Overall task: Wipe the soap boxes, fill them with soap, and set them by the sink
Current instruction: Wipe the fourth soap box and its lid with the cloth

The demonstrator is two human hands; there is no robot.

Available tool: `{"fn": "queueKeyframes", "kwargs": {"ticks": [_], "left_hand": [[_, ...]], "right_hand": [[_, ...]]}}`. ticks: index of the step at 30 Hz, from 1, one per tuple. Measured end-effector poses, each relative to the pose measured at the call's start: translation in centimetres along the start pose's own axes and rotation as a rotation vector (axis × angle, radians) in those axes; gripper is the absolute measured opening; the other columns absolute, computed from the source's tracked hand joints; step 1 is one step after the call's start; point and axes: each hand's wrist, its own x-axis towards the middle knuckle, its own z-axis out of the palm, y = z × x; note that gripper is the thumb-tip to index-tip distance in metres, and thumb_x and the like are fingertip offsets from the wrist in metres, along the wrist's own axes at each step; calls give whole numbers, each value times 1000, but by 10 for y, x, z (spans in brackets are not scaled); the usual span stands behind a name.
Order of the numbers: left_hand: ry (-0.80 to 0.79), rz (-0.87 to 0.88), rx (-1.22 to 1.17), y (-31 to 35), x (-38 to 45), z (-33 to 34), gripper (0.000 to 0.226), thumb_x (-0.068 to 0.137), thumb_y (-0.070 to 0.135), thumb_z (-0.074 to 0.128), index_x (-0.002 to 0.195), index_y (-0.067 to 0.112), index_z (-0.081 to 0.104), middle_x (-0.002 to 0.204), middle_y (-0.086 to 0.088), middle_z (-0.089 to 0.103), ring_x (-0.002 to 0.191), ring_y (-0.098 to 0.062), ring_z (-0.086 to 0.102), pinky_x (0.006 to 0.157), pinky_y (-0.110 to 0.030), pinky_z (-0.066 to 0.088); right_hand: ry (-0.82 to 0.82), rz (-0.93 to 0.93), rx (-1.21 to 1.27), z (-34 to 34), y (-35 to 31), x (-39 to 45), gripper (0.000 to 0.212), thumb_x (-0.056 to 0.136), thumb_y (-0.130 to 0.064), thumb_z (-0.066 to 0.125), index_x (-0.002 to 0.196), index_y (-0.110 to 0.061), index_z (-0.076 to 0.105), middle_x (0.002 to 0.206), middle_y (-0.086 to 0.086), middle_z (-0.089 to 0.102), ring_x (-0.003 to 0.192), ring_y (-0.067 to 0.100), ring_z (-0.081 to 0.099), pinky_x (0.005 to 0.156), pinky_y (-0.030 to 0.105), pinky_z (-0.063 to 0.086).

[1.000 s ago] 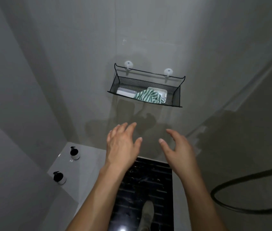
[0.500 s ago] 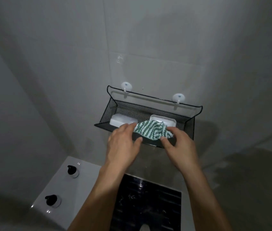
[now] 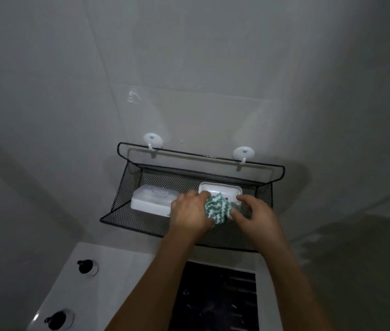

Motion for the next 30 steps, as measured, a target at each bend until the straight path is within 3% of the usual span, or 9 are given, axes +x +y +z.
{"fn": "queueKeyframes", "kwargs": {"ticks": [5, 10, 15, 19, 22, 24, 27, 30], "left_hand": [[-80, 80, 40, -1, 20, 7, 58, 78, 30, 77, 128, 21, 52, 119, -10, 55, 107, -30, 60, 89, -40, 52], [-98, 106, -46, -9, 29, 8, 20, 85, 18, 62, 105, 17, 65, 105, -9, 70, 96, -28, 67, 80, -38, 56], [-124, 63, -245, -25, 30, -18, 14, 74, 9, 65, 85, 16, 68, 84, -3, 69, 78, -21, 65, 58, -26, 51], [-9, -2, -408, -52, 24, -50, 6, 72, 12, 68, 76, 17, 67, 69, 5, 66, 65, -15, 64, 51, -21, 43], [67, -83, -447, -73, 20, -71, 7, 74, 14, 69, 81, 17, 70, 71, 6, 69, 65, -9, 65, 55, -24, 49], [134, -131, -457, -87, 18, -81, 5, 73, 12, 69, 78, 16, 69, 71, 2, 69, 66, -13, 66, 58, -31, 53], [229, -202, -445, -105, 15, -91, 3, 73, 12, 68, 73, 15, 66, 68, 0, 68, 66, -17, 66, 61, -33, 53], [285, -285, -331, -120, 13, -94, 6, 74, 17, 68, 77, 17, 64, 73, 1, 66, 70, -20, 63, 61, -31, 48]], "right_hand": [[44, 52, -20, -7, -4, 7, 42, 94, -30, 65, 134, -18, 60, 133, 7, 61, 120, 22, 57, 92, 25, 41], [68, 88, -23, -6, -7, 13, 40, 94, -29, 65, 133, -19, 62, 132, 7, 62, 121, 23, 57, 97, 30, 46], [80, 112, -34, 2, -6, 20, 40, 94, -26, 65, 132, -17, 62, 132, 7, 63, 118, 23, 58, 87, 24, 41], [53, 124, -44, 12, -12, 26, 39, 94, -24, 66, 132, -17, 62, 134, 6, 63, 119, 23, 59, 90, 25, 42], [42, 91, -27, 22, -22, 30, 31, 92, -22, 68, 122, -17, 69, 120, 4, 69, 108, 20, 65, 87, 24, 46], [8, 42, -4, 32, -34, 32, 24, 89, -20, 70, 113, -17, 73, 107, 0, 73, 99, 16, 67, 82, 21, 46], [-104, -24, 11, 53, -55, 35, 21, 89, -21, 70, 108, -16, 73, 99, 1, 73, 94, 17, 67, 81, 26, 48], [-221, -19, -10, 76, -70, 42, 11, 91, -24, 66, 92, -13, 63, 78, 0, 61, 74, 16, 56, 63, 28, 40]]}}
